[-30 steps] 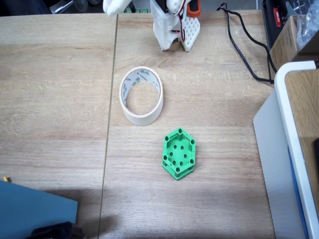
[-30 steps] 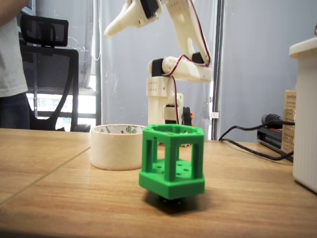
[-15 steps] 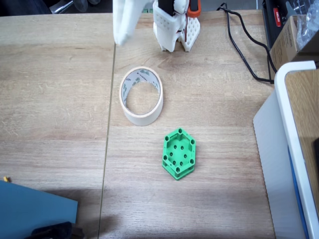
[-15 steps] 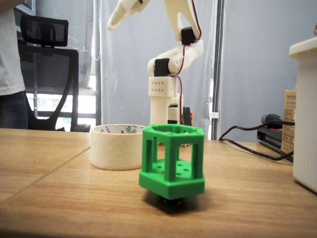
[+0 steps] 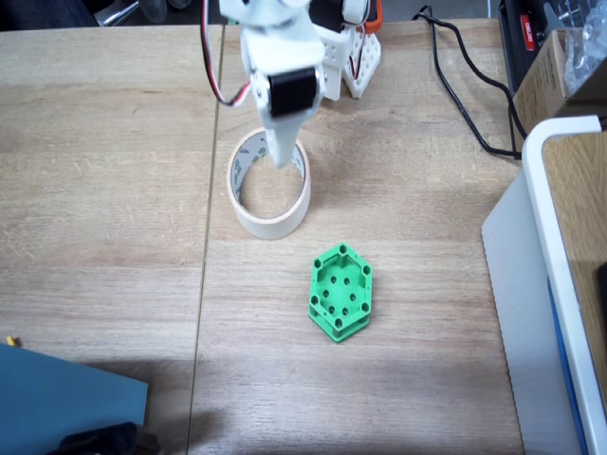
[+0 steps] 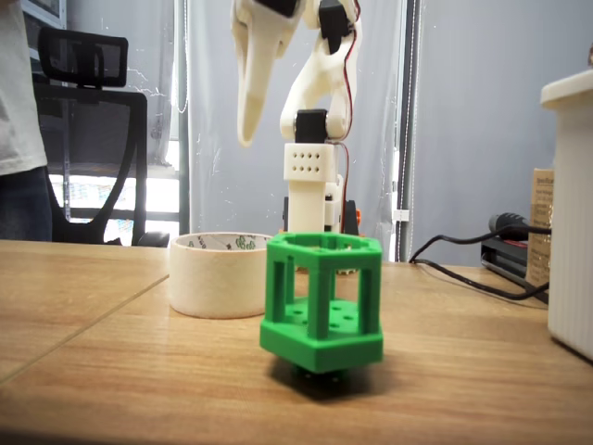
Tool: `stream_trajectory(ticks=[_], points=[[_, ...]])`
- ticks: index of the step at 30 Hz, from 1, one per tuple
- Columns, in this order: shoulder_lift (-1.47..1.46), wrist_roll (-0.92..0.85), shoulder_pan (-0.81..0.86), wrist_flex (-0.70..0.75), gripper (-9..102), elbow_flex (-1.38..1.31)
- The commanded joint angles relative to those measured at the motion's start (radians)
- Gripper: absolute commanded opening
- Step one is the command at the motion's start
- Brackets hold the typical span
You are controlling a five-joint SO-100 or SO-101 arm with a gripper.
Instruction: Grasp a component and put it in the bin.
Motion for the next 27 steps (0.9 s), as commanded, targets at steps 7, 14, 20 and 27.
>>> stream_trajectory(ticks=[7,14,20,27], points=[[-0.107,0.075,-0.089,-0.011,0,-0.058],[-0.227,0.221,-0.127,-0.011,0,-0.158],[-0.36,0.333,-0.161,0.003,0,-0.296],[-0.42,0.337,-0.19,0.003,0,-0.431]])
